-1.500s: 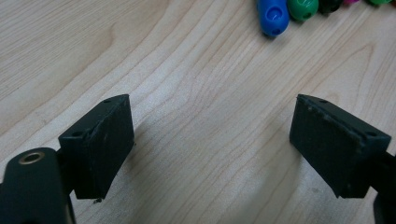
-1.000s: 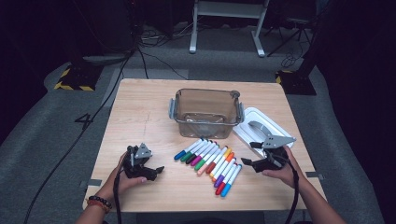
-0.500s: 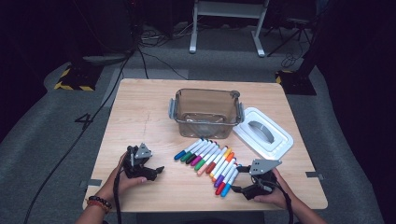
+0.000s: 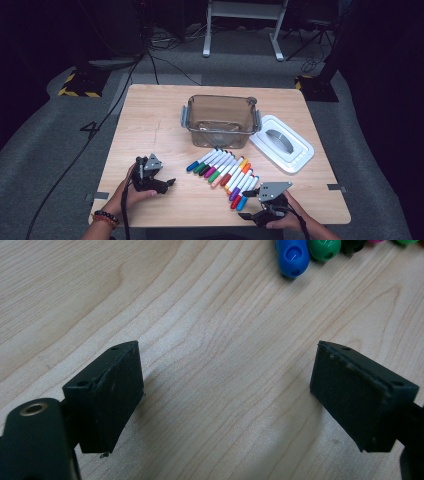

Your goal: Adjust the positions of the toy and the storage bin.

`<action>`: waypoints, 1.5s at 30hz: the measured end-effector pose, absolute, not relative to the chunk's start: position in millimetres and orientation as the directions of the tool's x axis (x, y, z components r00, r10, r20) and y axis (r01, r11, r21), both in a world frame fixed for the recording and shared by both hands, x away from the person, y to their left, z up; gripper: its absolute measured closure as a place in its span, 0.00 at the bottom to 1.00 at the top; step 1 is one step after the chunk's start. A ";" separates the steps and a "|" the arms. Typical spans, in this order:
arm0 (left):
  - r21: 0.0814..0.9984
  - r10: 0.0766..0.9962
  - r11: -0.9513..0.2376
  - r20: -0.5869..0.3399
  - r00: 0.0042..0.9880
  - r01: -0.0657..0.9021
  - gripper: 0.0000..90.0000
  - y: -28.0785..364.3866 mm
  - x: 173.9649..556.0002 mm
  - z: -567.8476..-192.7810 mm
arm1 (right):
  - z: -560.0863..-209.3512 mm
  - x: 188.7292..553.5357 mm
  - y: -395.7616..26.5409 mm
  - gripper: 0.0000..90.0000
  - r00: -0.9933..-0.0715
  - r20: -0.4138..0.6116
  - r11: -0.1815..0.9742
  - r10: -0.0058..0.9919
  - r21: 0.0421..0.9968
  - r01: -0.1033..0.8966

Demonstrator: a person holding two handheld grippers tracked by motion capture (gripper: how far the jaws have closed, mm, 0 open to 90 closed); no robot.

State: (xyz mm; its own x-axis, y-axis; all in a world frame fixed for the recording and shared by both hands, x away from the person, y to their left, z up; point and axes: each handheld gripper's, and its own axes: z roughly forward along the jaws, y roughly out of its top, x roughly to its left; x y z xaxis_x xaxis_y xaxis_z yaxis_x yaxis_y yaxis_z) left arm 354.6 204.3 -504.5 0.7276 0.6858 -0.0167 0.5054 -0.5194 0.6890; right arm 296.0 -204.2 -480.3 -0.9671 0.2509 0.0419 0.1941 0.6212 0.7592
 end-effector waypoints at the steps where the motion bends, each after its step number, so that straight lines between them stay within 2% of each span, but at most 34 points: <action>1: 0.689 0.686 -0.519 -0.017 0.727 0.506 0.16 204.3 354.5 -504.5 | -481.1 295.9 -203.5 0.36 -0.968 0.041 0.625 0.249 0.757 0.193; 10: 0.689 0.686 -0.519 -0.017 0.727 0.506 0.16 204.3 354.5 -504.5 | -489.3 304.6 -204.5 0.37 -0.970 0.012 0.661 0.244 0.730 0.175; 16: 0.689 0.686 -0.519 -0.017 0.728 0.505 0.16 204.3 354.6 -504.5 | -493.8 310.4 -221.0 0.37 -0.964 0.005 0.682 0.267 0.706 0.192; 27: 0.689 0.687 -0.519 -0.015 0.727 0.505 0.16 204.2 354.5 -504.5 | -495.7 321.0 -248.1 0.58 -0.956 -0.007 0.675 0.294 0.709 0.203; 30: 0.689 0.687 -0.519 -0.016 0.726 0.506 0.16 204.2 354.4 -504.5 | -494.5 322.4 -249.7 0.67 -0.964 -0.015 0.687 0.267 0.704 0.179; 33: 0.689 0.688 -0.518 -0.016 0.725 0.507 0.16 204.1 354.4 -504.5 | -493.2 321.9 -250.7 0.67 -0.967 -0.032 0.698 0.254 0.698 0.160; 36: 0.689 0.689 -0.517 -0.016 0.724 0.508 0.16 203.9 354.3 -504.5 | -492.8 321.5 -250.5 0.61 -0.970 -0.033 0.707 0.241 0.691 0.152; 39: 0.689 0.689 -0.518 -0.016 0.724 0.508 0.16 204.0 354.3 -504.5 | -492.5 321.4 -245.6 0.61 -0.976 -0.031 0.713 0.213 0.688 0.134; 45: 0.688 0.688 -0.519 -0.014 0.726 0.506 0.16 204.0 354.4 -504.5 | -493.0 326.5 -236.1 0.70 -0.983 -0.008 0.710 0.184 0.693 0.127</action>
